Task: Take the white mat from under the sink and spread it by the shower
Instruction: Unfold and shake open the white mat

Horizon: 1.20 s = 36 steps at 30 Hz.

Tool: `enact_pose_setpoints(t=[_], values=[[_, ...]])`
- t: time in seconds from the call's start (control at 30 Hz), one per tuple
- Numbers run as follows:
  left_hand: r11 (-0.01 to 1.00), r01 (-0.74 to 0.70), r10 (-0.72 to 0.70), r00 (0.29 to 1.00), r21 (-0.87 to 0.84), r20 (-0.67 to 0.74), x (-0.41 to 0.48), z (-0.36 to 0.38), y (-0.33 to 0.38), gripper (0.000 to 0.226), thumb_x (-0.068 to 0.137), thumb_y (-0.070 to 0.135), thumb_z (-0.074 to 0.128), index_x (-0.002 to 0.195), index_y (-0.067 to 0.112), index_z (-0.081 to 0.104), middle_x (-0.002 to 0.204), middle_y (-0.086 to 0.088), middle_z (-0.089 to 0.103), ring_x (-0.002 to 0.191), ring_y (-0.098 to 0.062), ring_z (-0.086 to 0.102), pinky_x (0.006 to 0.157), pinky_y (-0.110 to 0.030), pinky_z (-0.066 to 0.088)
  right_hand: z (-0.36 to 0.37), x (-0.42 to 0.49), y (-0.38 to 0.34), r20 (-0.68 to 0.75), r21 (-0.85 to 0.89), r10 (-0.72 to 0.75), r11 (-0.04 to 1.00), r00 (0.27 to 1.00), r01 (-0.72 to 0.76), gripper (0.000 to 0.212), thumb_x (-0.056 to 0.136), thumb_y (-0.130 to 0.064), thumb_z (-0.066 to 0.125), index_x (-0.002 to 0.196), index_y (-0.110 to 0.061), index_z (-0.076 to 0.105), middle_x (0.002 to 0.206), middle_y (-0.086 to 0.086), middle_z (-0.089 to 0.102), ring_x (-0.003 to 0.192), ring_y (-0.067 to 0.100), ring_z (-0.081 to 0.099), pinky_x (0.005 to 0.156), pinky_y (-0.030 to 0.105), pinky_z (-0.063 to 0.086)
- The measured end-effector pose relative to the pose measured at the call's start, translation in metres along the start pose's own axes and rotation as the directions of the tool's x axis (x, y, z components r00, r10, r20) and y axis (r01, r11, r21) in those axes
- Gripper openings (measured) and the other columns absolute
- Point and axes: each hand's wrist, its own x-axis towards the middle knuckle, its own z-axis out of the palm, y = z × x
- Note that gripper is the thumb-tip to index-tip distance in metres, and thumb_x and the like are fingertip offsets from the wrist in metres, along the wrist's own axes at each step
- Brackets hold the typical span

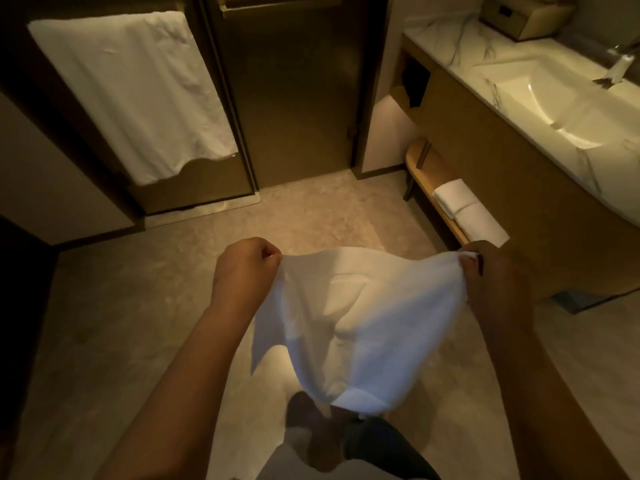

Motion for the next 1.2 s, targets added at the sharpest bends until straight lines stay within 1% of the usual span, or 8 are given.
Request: enact_pose_setpoints(t=[0.03,0.1,0.27,0.5,0.63,0.83,1.07,1.2], values=[[1.0,-0.007,0.007,1.0,-0.002,-0.01,0.007,0.005,0.015,0.015,0.086,0.019,0.059,0.088,0.018,0.074,0.083,0.0,0.07,0.072,-0.012,0.058,0.058,-0.024,0.04,-0.004,0.016,0.003,-0.015,-0.054,0.054,0.997,0.998,-0.055,0.023,0.093,-0.014,0.052,0.111,0.0,0.058,0.104,0.02,0.063,0.096,0.036,0.058,0.082,0.043,0.046],[1.0,-0.022,0.022,0.999,0.013,-0.028,0.02,0.015,0.045,0.013,0.087,0.019,0.06,0.088,0.019,0.073,0.082,0.001,0.07,0.071,-0.011,0.057,0.059,-0.024,0.038,-0.015,0.042,0.014,-0.021,0.029,-0.103,0.994,0.994,0.103,0.023,0.093,-0.015,0.054,0.11,-0.002,0.06,0.103,0.023,0.064,0.097,0.04,0.058,0.083,0.047,0.046],[0.998,-0.013,0.017,0.998,0.067,-0.065,0.044,0.039,0.09,0.012,0.088,0.022,0.062,0.092,0.019,0.073,0.084,0.001,0.071,0.075,-0.014,0.061,0.067,-0.029,0.05,-0.027,0.097,0.034,0.036,0.222,-0.242,0.948,0.969,0.229,0.018,0.094,-0.025,0.046,0.104,-0.015,0.057,0.089,0.006,0.061,0.082,0.03,0.058,0.073,0.046,0.049],[0.993,0.063,-0.056,0.996,0.097,-0.073,0.07,0.055,0.103,0.014,0.089,0.022,0.06,0.099,0.018,0.07,0.089,0.0,0.069,0.077,-0.014,0.059,0.07,-0.031,0.052,-0.002,0.143,0.032,-0.035,0.167,-0.32,0.932,0.947,0.322,0.015,0.093,-0.024,0.053,0.098,-0.015,0.063,0.088,0.005,0.063,0.076,0.01,0.045,0.069,0.029,0.033],[0.993,0.091,-0.085,0.993,0.073,-0.088,0.098,0.058,0.097,0.014,0.09,0.023,0.059,0.098,0.019,0.07,0.088,0.001,0.068,0.077,-0.014,0.059,0.068,-0.032,0.053,0.015,0.172,0.018,0.01,0.176,-0.333,0.929,0.943,0.326,0.016,0.093,-0.027,0.053,0.1,-0.016,0.062,0.091,0.006,0.064,0.077,0.013,0.048,0.069,0.028,0.036],[0.993,0.106,-0.101,0.992,0.056,-0.078,0.171,0.071,0.087,0.012,0.09,0.024,0.059,0.094,0.02,0.07,0.086,0.003,0.068,0.072,-0.01,0.058,0.062,-0.027,0.046,0.046,0.226,-0.016,0.081,0.136,-0.391,0.915,0.917,0.379,0.01,0.094,-0.027,0.05,0.094,-0.022,0.058,0.078,-0.006,0.054,0.066,0.007,0.045,0.053,0.017,0.031],[0.996,0.085,-0.082,0.992,0.026,-0.101,0.294,0.065,0.08,0.013,0.087,0.021,0.058,0.085,0.02,0.071,0.081,0.003,0.069,0.075,-0.015,0.06,0.061,-0.028,0.04,0.084,0.32,-0.093,0.114,0.108,-0.399,0.916,0.91,0.387,0.015,0.095,-0.026,0.048,0.099,-0.018,0.06,0.087,0.002,0.065,0.075,0.016,0.057,0.061,0.031,0.048],[0.996,0.086,-0.084,0.991,0.018,-0.101,0.357,0.057,0.08,0.013,0.087,0.02,0.058,0.085,0.018,0.071,0.08,0.002,0.069,0.077,-0.019,0.061,0.065,-0.031,0.044,0.104,0.369,-0.131,0.083,0.112,-0.405,0.912,0.911,0.395,0.012,0.094,-0.027,0.049,0.096,-0.021,0.059,0.082,-0.003,0.062,0.071,0.013,0.056,0.055,0.027,0.046]])
